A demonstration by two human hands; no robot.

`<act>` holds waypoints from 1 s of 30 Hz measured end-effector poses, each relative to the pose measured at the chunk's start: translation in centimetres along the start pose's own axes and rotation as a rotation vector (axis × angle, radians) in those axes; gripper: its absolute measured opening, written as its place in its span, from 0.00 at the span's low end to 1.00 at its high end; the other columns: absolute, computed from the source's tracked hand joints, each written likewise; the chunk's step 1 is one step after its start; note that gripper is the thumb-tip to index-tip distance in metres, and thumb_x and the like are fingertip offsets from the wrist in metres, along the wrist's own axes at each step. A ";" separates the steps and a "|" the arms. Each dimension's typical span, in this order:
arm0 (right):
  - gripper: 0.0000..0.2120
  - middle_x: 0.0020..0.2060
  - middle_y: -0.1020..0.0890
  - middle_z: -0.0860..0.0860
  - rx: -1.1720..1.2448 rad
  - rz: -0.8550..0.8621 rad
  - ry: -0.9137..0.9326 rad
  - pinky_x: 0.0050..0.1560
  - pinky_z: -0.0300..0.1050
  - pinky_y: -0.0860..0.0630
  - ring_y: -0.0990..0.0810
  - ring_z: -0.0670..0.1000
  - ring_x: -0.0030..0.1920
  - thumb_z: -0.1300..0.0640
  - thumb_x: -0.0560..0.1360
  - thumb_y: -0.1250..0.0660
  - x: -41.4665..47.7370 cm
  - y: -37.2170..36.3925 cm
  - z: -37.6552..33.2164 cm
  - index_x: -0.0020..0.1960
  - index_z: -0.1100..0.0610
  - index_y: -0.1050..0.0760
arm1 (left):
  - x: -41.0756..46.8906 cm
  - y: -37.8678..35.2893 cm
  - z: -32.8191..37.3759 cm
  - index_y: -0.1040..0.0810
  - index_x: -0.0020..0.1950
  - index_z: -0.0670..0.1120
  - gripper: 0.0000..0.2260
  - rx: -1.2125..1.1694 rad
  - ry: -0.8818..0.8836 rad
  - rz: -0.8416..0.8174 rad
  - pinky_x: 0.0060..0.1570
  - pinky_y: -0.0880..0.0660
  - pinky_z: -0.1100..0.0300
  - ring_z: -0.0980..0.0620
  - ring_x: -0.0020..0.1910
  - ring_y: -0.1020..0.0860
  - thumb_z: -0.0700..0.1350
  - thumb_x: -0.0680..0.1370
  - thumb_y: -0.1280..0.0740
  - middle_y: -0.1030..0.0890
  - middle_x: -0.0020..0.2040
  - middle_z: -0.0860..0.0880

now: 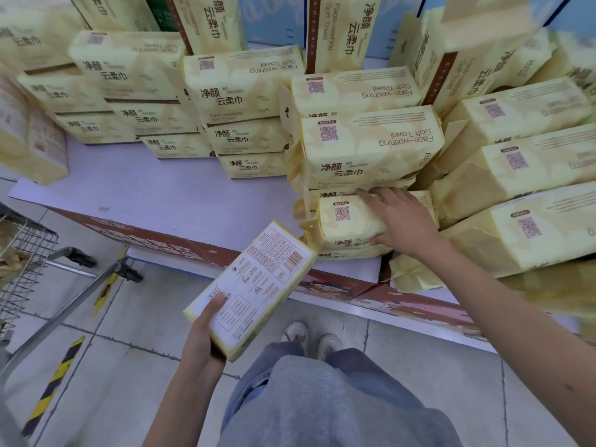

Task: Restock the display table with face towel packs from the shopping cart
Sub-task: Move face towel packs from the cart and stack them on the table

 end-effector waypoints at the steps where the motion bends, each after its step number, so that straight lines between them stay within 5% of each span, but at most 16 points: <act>1: 0.50 0.67 0.31 0.55 -0.002 0.009 -0.003 0.71 0.51 0.42 0.35 0.57 0.68 0.47 0.62 0.22 -0.1 0.0 0.0 0.76 0.52 0.45 | -0.1 0.0 0.1 0.24 0.56 0.47 0.11 0.004 -0.004 0.000 0.38 0.20 0.46 0.45 0.40 0.16 0.47 0.75 0.34 0.15 0.48 0.44; 13: 0.44 0.66 0.29 0.56 0.087 0.121 0.017 0.65 0.53 0.38 0.33 0.59 0.67 0.49 0.63 0.23 -0.4 0.2 -1.3 0.74 0.55 0.39 | -2.5 -1.2 1.6 0.24 0.56 0.47 0.10 0.005 -0.113 -0.052 0.37 0.19 0.48 0.46 0.40 0.15 0.46 0.75 0.35 0.15 0.47 0.44; 21: 0.48 0.74 0.40 0.54 0.125 0.037 0.013 0.74 0.53 0.47 0.45 0.56 0.74 0.42 0.66 0.26 -0.7 -0.7 -1.0 0.77 0.53 0.48 | -4.0 -2.5 2.6 0.28 0.68 0.45 0.26 0.036 -0.147 -0.079 0.40 0.19 0.47 0.42 0.50 0.17 0.49 0.70 0.32 0.18 0.57 0.41; 27: 0.29 0.70 0.32 0.54 0.548 0.223 -0.038 0.69 0.47 0.40 0.36 0.54 0.71 0.47 0.76 0.35 -2.9 2.7 -0.6 0.72 0.58 0.37 | -6.5 -7.2 5.5 0.23 0.55 0.48 0.14 0.094 -0.279 -0.212 0.37 0.19 0.49 0.45 0.43 0.16 0.48 0.70 0.34 0.15 0.49 0.44; 30: 0.24 0.64 0.25 0.50 1.096 0.203 -0.199 0.61 0.43 0.31 0.28 0.52 0.66 0.44 0.79 0.45 -4.4 4.7 -0.1 0.71 0.54 0.33 | -7.8 -10.6 7.1 0.21 0.52 0.48 0.12 0.126 -0.321 -0.280 0.34 0.19 0.50 0.46 0.43 0.16 0.47 0.69 0.33 0.15 0.47 0.45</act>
Point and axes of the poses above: each hand's wrist, its own x-axis towards the middle knuckle, its own y-axis out of the back of the hand, z = x × y, the point moved 10 cm from there along x, towards the middle knuckle
